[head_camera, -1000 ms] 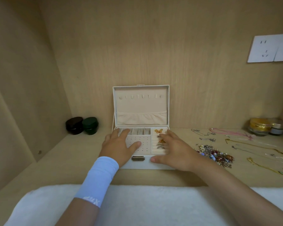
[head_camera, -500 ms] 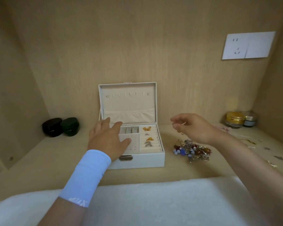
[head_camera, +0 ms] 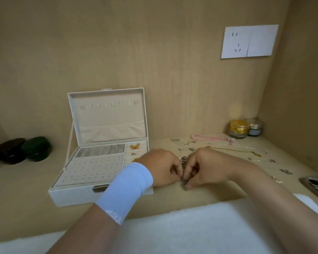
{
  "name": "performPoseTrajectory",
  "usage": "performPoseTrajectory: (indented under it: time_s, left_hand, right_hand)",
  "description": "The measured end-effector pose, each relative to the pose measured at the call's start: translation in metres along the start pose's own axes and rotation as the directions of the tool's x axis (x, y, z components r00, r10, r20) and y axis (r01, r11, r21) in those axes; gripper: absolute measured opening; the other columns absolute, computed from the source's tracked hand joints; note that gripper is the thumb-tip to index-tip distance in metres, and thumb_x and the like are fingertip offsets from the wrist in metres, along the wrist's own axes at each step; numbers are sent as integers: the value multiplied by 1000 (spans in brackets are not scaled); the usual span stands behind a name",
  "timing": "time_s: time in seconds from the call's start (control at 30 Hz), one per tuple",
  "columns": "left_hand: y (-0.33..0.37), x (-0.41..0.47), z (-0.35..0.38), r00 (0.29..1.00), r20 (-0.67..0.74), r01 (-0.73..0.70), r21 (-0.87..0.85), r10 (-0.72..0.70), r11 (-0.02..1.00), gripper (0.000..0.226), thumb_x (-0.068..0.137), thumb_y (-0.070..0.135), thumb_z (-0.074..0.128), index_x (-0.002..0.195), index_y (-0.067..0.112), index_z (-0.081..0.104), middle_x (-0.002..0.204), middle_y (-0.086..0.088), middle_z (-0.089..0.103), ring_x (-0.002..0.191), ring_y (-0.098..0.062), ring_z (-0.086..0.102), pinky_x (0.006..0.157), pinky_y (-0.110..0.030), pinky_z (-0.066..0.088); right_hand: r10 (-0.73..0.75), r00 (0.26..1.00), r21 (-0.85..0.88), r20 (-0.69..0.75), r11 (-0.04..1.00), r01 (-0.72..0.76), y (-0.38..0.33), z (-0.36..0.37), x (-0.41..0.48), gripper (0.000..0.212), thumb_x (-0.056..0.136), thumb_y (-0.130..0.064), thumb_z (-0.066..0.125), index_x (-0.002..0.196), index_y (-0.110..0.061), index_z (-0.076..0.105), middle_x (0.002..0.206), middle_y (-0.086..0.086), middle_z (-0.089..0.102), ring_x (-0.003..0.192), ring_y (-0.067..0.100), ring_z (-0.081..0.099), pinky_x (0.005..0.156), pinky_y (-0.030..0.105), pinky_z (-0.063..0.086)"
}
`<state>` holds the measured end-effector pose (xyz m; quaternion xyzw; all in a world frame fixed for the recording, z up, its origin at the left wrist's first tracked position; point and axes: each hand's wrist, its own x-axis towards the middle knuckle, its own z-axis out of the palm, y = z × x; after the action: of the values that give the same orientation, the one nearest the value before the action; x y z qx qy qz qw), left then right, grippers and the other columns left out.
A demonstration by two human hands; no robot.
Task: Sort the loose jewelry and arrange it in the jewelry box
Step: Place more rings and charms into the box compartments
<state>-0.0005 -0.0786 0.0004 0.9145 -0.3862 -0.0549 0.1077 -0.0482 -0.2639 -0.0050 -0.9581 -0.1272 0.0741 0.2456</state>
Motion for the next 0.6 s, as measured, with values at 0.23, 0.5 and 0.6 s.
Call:
performPoseTrajectory:
  time_s: [0.23, 0.5, 0.6]
  left_hand:
    - [-3, 2, 4, 999, 39, 30, 16, -31, 999, 20, 76, 47, 74, 92, 36, 76, 75, 20, 64, 79, -2, 62, 80, -23, 51]
    - [-8, 8, -9, 990, -81, 65, -470, -116, 880, 21, 74, 27, 85, 87, 25, 68, 77, 9, 75, 76, -8, 71, 89, -39, 55]
    - [-12, 9, -10, 985, -106, 55, -550, -135, 834, 23, 74, 26, 84, 87, 25, 66, 76, 9, 75, 77, -8, 70, 93, -41, 54]
  right_hand:
    - [-23, 1000, -9, -4, 1000, 23, 7, 7, 12, 8, 80, -28, 81, 87, -28, 81, 79, -13, 74, 71, -1, 62, 72, 21, 51]
    - [85, 974, 492, -212, 870, 31, 10, 1, 11, 11, 96, -13, 66, 92, -10, 76, 61, -5, 67, 45, 6, 48, 46, 17, 37]
    - [137, 966, 604, -219, 797, 24, 5, 1, 12, 12, 96, -16, 66, 96, -11, 76, 75, 16, 69, 48, 11, 48, 42, 16, 34]
